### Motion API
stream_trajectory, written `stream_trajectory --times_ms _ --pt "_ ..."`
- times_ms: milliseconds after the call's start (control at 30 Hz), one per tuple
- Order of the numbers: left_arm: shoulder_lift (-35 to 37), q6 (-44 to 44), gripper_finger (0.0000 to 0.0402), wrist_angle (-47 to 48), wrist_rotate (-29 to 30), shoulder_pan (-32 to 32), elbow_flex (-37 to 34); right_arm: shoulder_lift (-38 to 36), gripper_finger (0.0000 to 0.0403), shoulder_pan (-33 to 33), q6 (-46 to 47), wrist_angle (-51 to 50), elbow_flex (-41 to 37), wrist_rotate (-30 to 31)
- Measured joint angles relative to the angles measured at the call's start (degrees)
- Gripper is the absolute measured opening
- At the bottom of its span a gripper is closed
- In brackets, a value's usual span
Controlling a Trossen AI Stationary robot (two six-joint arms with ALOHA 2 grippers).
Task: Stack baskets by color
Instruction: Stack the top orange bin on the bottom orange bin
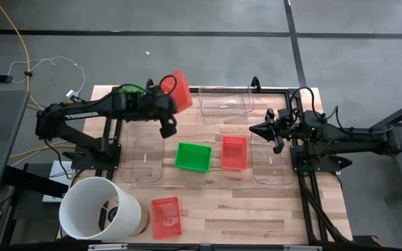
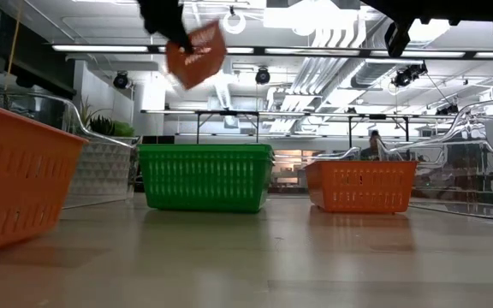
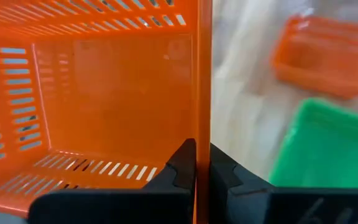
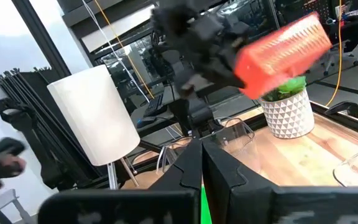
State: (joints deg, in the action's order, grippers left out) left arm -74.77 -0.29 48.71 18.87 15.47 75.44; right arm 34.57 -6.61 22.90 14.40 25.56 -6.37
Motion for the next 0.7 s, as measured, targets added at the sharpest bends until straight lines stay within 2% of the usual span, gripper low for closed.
stream_trajectory --times_ms 200,367,700 --pt "-4.77 -1.63 0.0 4.06 2.86 -11.43 9.7 0.0 0.0 0.0 -0.08 0.01 0.0 -0.16" --pt "-11.23 -5.17 0.0 8.98 2.47 -20.62 18.15 -0.02 0.0 0.0 -0.42 -0.01 0.0 -0.16" --pt "-25.27 -26.18 0.0 17.74 0.58 -37.26 33.89 -0.02 0.0 0.0 -0.42 -0.68 0.0 -1.19"
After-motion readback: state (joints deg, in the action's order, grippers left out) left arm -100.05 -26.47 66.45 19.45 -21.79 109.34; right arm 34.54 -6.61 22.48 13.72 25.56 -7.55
